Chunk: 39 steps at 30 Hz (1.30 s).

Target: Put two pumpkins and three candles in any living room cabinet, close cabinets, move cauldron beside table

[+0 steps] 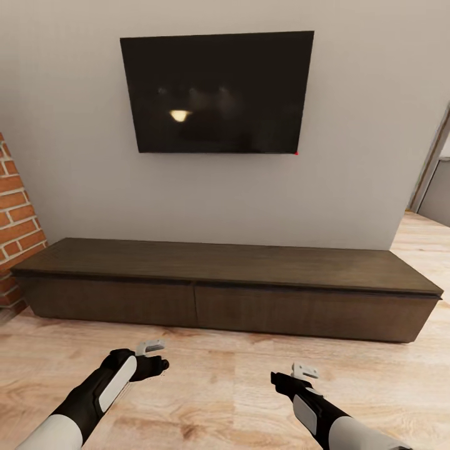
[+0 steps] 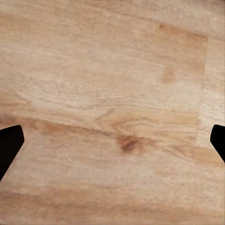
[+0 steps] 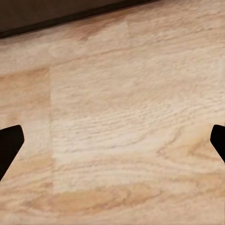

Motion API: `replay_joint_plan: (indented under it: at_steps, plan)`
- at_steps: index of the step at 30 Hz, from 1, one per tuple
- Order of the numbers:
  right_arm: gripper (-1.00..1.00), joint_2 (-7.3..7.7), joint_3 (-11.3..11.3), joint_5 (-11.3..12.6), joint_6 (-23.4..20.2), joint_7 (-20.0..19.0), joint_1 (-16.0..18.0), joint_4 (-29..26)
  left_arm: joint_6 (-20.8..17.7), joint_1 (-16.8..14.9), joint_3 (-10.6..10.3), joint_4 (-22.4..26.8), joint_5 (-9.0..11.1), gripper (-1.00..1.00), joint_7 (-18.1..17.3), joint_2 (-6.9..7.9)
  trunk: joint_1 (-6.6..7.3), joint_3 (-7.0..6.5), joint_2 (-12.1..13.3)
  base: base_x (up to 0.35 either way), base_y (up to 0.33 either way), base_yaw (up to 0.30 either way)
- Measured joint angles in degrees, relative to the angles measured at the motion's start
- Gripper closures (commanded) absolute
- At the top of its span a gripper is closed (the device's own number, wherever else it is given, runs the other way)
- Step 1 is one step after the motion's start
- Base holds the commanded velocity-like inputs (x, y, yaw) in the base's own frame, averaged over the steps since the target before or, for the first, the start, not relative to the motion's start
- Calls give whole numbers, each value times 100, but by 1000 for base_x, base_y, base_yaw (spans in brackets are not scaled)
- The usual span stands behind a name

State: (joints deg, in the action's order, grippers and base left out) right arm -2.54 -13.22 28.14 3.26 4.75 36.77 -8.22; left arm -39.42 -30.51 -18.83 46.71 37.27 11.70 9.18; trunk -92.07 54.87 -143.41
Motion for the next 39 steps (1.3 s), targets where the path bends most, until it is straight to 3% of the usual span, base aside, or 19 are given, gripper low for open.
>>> replay_joint_plan:
  at_steps: [11, 39]
  plan:
    - [-100, 24, 8, 9, -4, -9, 0, -1, 4, 2, -7, 3, -48, -100, -469, 54, 0, -3, 0, 0, 323, -59]
    - [-100, 0, 0, 9, 0, -11, 0, 0, 9, 0, 1, 1, -49, -100, -494, 59, 0, -5, 0, 0, 324, -19]
